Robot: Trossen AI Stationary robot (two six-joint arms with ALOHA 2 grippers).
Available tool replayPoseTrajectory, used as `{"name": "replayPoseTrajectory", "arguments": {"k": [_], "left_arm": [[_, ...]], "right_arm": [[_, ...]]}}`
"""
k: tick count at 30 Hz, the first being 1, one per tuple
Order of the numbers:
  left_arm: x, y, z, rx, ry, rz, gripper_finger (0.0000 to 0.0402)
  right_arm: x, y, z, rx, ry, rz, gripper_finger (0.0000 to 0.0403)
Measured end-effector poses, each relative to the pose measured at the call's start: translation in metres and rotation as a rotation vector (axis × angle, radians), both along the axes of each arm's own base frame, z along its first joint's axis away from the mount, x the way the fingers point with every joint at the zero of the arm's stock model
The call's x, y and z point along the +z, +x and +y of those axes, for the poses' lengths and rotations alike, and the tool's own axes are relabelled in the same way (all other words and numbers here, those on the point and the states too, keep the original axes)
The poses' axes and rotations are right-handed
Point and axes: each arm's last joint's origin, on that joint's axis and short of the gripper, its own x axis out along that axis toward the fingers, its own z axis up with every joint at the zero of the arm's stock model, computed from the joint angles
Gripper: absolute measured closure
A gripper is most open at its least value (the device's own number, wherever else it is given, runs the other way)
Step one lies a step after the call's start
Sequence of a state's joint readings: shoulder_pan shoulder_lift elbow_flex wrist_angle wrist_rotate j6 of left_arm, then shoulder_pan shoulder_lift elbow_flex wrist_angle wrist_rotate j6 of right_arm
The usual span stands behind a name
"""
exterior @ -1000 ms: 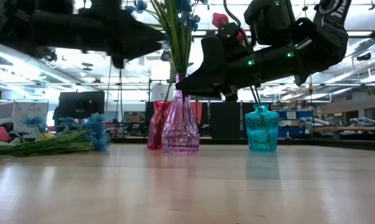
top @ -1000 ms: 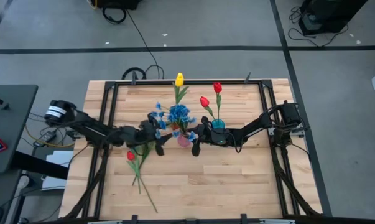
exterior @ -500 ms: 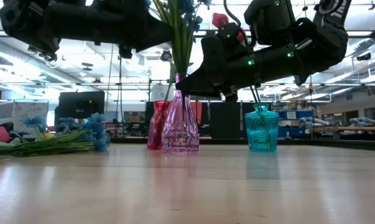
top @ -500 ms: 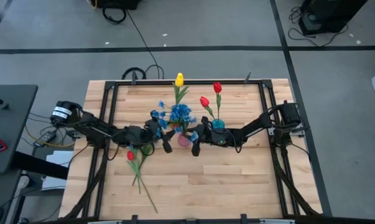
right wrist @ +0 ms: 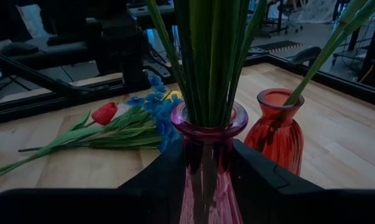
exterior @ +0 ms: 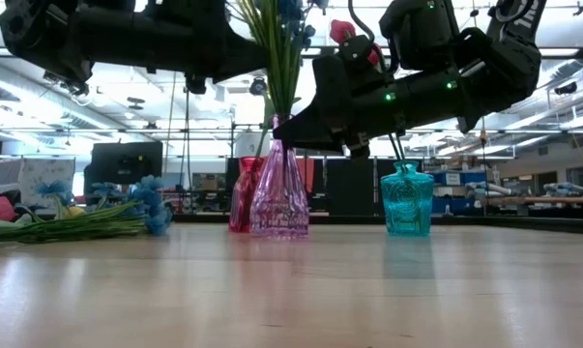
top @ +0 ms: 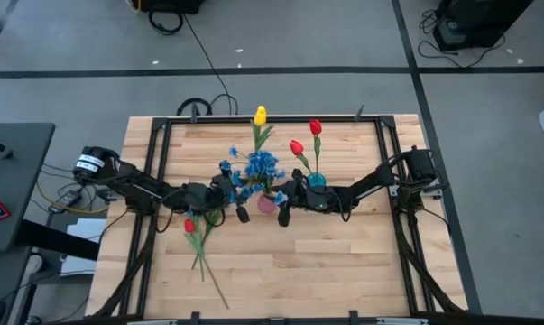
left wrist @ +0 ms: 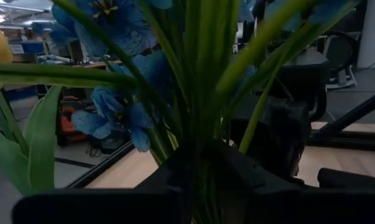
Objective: Sort flowers into vase by color
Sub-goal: Put the blue flowers into the pink transparent vase
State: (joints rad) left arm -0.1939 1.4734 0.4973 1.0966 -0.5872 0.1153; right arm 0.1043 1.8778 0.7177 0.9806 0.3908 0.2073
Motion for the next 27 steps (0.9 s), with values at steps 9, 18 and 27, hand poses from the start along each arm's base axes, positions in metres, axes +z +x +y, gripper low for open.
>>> {"name": "replayPoseTrajectory", "arguments": {"k": [9,18,27], "left_arm": [[-0.002,0.003,0.007,-0.056,-0.058,-0.022,0.0349],[-0.009,0.003,0.006,-0.068,-0.093,0.041,0.0353],[-0.016,0.004,0.004,-0.121,-0.134,0.103,0.0356]], "right_arm": [[0.0,0.0,0.0,0.001,0.002,-0.001,0.0279],[-0.001,0.0,0.001,0.042,0.006,0.009,0.0279],[-0.002,0.0,0.001,0.046,-0.008,0.027,0.0279]]}}
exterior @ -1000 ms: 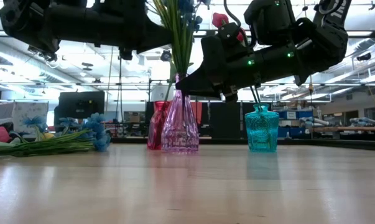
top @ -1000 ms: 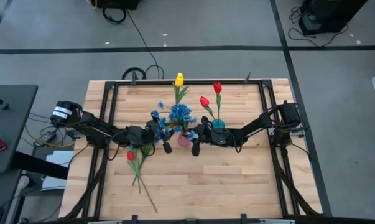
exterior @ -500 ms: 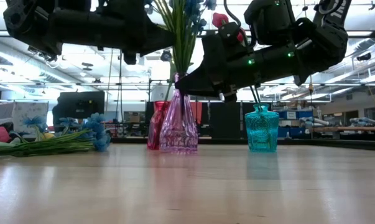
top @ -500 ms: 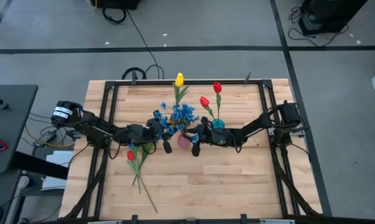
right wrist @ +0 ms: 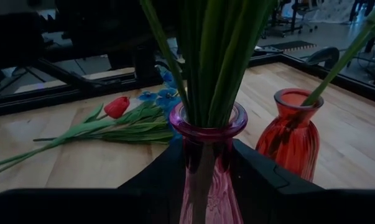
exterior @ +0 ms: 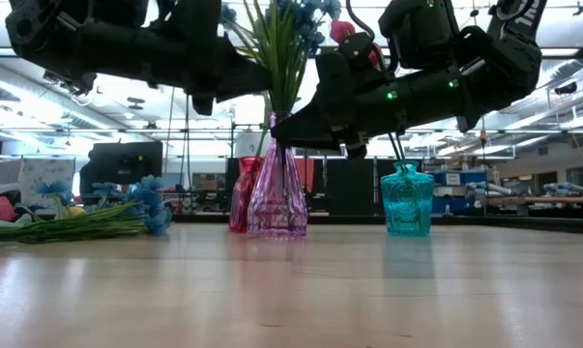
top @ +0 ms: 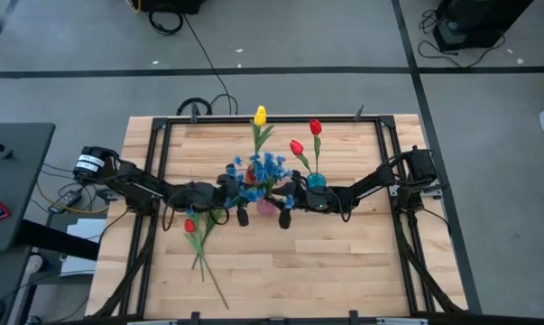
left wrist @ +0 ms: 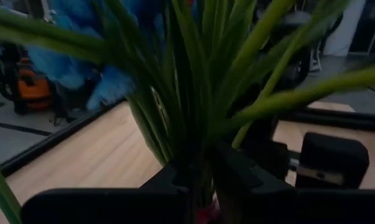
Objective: Sort flowers into vase by color
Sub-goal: Put the blue flowers into the pink transparent vase
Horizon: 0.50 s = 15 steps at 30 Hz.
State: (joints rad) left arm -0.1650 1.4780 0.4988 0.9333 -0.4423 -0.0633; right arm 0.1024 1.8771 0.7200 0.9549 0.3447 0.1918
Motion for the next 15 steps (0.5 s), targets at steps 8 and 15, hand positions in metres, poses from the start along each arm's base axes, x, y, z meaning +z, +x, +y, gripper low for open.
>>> {"name": "replayPoseTrajectory", "arguments": {"k": [8,15], "left_arm": [[-0.011,-0.001,-0.001,-0.033,-0.026,0.103,0.0356],[-0.011,-0.001,-0.002,-0.065,-0.014,0.098,0.0354]], "right_arm": [[0.0,0.0,0.0,0.002,-0.009,0.006,0.0279],[0.0,0.0,0.0,0.001,-0.009,0.007,0.0279]]}}
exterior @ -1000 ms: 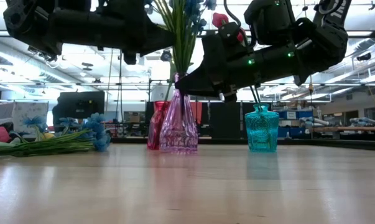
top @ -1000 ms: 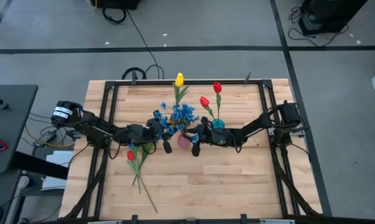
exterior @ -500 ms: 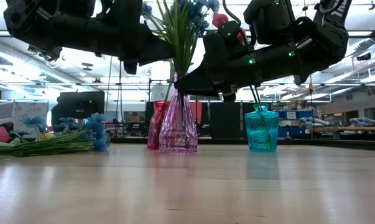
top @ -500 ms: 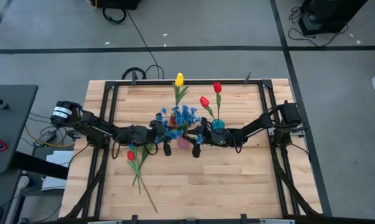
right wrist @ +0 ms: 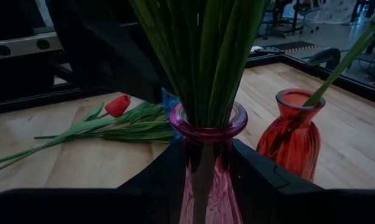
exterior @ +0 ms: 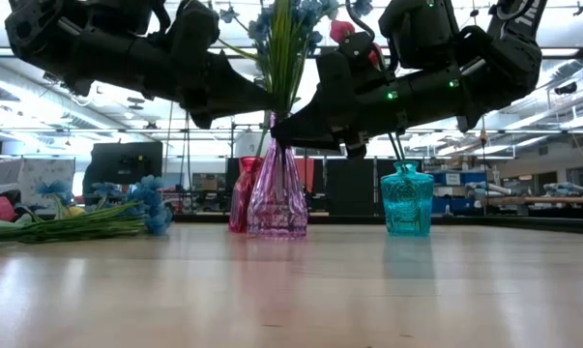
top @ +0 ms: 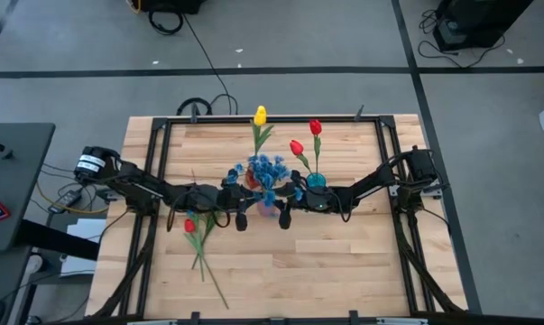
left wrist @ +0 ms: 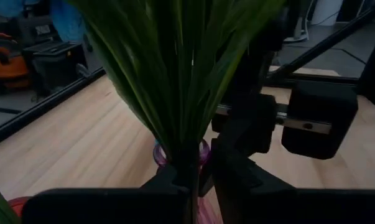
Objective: Sort flowers into vase by color
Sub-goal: Put the blue flowers into the pink transparent vase
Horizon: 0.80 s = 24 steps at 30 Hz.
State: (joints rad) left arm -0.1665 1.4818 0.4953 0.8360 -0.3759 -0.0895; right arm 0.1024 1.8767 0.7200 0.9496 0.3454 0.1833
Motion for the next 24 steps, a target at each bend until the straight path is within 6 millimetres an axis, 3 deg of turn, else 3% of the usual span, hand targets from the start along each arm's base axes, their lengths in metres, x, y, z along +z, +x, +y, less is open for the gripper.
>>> {"name": "replayPoseTrajectory", "arguments": {"k": [4,11,14,24], "left_arm": [[0.004,0.0,-0.003,-0.027,0.007,-0.035,0.0325],[0.006,0.0,-0.003,-0.003,0.001,-0.048,0.0206],[0.006,-0.001,-0.005,-0.009,0.026,-0.033,0.0173],[0.023,-0.022,-0.017,0.004,0.063,0.041,0.0171]], "right_arm": [[0.0,0.0,0.0,0.0,0.001,0.001,0.0267],[-0.005,-0.001,-0.001,-0.007,0.015,0.031,0.0203],[-0.006,-0.002,0.0,-0.009,0.017,0.039,0.0184],[-0.005,-0.001,0.0,-0.005,0.014,0.036,0.0161]]}}
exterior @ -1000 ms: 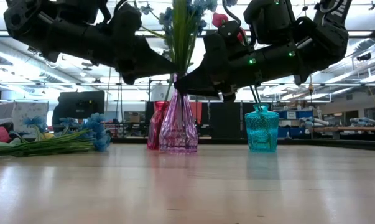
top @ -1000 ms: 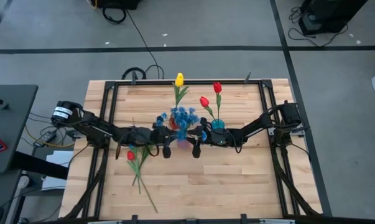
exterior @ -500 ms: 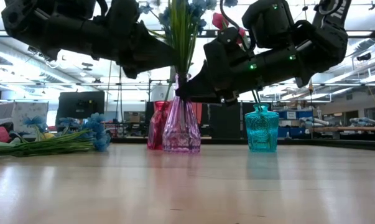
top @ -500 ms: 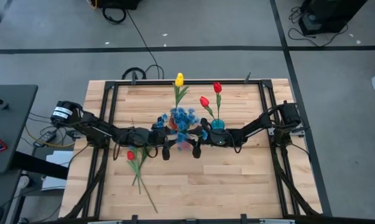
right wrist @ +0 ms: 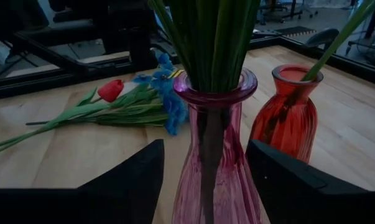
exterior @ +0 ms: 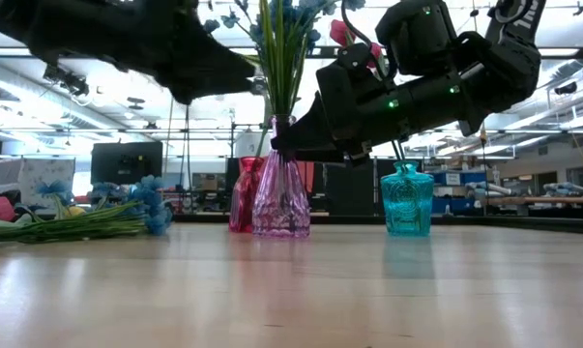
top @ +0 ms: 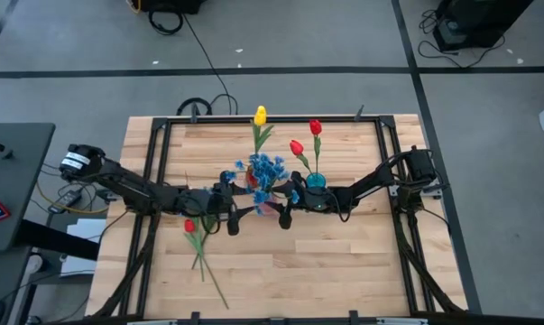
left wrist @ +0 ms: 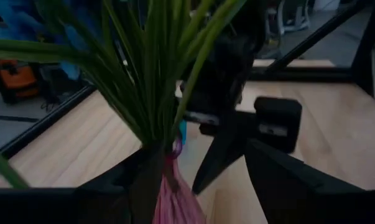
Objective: Sort flowers into vase by color
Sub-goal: Put the blue flowers into the pink transparent vase
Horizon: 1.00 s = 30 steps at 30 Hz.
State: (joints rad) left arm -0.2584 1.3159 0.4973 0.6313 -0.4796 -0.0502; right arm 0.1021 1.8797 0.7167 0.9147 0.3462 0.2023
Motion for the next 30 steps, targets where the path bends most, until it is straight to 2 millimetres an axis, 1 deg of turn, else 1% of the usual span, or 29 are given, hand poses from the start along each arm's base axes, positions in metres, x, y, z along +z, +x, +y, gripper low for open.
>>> {"name": "replayPoseTrajectory", "arguments": {"k": [4,8,10,12,17,20,23,26,30], "left_arm": [[0.0,-0.012,-0.006,0.001,-0.012,0.076,0.0172],[0.003,-0.026,-0.01,-0.003,-0.141,0.133,0.0172],[0.007,-0.032,-0.012,-0.005,-0.229,0.148,0.0172],[0.01,-0.038,-0.016,-0.012,-0.288,0.199,0.0173],[0.027,-0.042,-0.023,0.037,-0.35,0.358,0.0187],[0.035,-0.04,-0.027,0.062,-0.464,0.466,0.0195],[0.032,-0.04,-0.034,0.117,-0.599,0.597,0.02],[0.019,-0.043,-0.04,0.205,-0.688,0.757,0.0204],[0.004,-0.047,-0.047,0.333,-0.791,0.874,0.0211]], "right_arm": [[0.0,0.0,0.003,0.009,0.001,-0.001,0.0142],[0.007,-0.003,0.012,0.03,-0.021,0.015,0.0124],[0.014,-0.008,0.016,0.005,-0.04,0.052,0.012],[0.022,-0.013,0.019,-0.027,-0.062,0.078,0.012],[0.041,-0.023,0.021,-0.04,-0.076,0.106,0.0122],[0.05,-0.029,0.027,0.0,-0.037,0.108,0.0123],[0.054,-0.038,0.039,0.036,-0.016,0.148,0.0123],[0.055,-0.047,0.055,0.082,-0.007,0.19,0.0123],[0.056,-0.061,0.074,0.159,-0.009,0.26,0.0123]]}}
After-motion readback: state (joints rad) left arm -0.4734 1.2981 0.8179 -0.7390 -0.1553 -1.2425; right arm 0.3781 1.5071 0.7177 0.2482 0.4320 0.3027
